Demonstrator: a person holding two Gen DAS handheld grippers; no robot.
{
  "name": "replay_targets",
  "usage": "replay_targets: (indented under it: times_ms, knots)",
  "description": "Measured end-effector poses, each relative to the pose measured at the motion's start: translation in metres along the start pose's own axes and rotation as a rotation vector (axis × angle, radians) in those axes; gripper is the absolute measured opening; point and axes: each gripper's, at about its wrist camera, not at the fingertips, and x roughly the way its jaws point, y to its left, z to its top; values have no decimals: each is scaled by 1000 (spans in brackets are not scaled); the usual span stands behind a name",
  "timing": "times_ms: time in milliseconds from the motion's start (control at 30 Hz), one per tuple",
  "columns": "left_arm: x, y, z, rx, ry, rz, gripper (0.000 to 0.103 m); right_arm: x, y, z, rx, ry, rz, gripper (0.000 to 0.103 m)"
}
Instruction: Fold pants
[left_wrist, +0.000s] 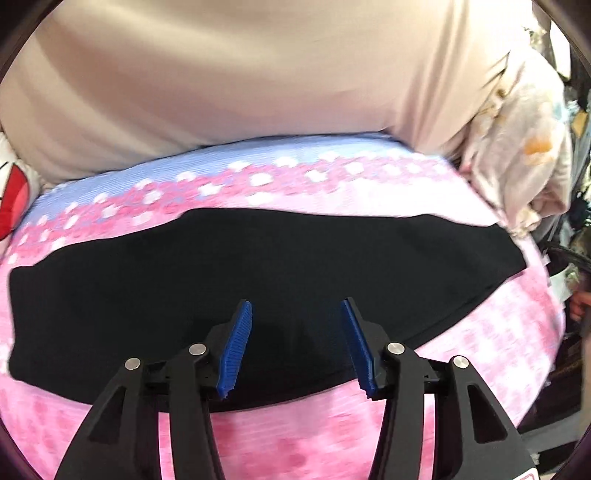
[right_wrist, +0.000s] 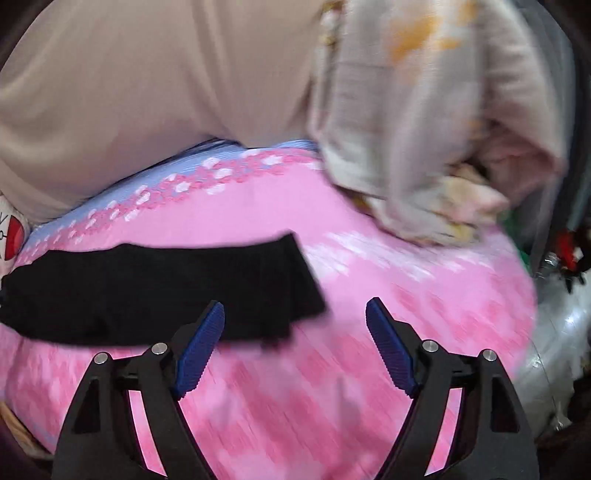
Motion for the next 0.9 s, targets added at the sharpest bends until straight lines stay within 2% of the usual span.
replay_targets:
  times_ms: [67,100,133,167,200,267,300,333,400,467,533,633,700,767,800,900]
  knots:
    - [-3,-4,-2,-15,-6,0,49,37,10,10,-23,68,2,69]
    - [-5,-3,-5,-23,-7,13,49,61,16,12,-42,126,15,55]
    - [-7,-1,-7,-30,-5,29,49,74,22,11,-66,160,10,32]
    - [-9,4,-9,-36,-2,51,50,80,32,11,-110,169,5,26]
    - [-10,11,-11,-42,4,81,50,75,40,14,-163,155,-8,11]
    - [-12,30,-17,-50,23,179,50,55,48,25,-223,86,-52,10]
    - [-11,42,-20,-55,35,241,50,38,43,35,-220,24,-89,10]
    - [-10,52,-22,-62,46,275,50,36,34,41,-205,3,-106,10]
    - [-7,73,-28,-84,67,324,50,52,8,41,-162,43,-117,11]
    - [4,98,-36,-129,103,370,50,80,-7,26,-130,134,-117,22]
    - [12,111,-41,-143,125,432,50,68,-6,20,-98,64,-145,41]
    - [18,125,-48,-140,147,493,51,21,10,21,-34,-58,-202,44]
    - [19,134,-50,-162,150,508,68,-2,37,18,-44,-96,-121,45]
    - [19,151,-52,-197,146,542,69,-8,79,7,-115,-55,12,44]
    - [18,164,-54,-225,142,550,69,-2,94,0,-157,-20,27,44]
    - [17,194,-59,-284,131,525,77,34,125,-28,-249,106,-79,44]
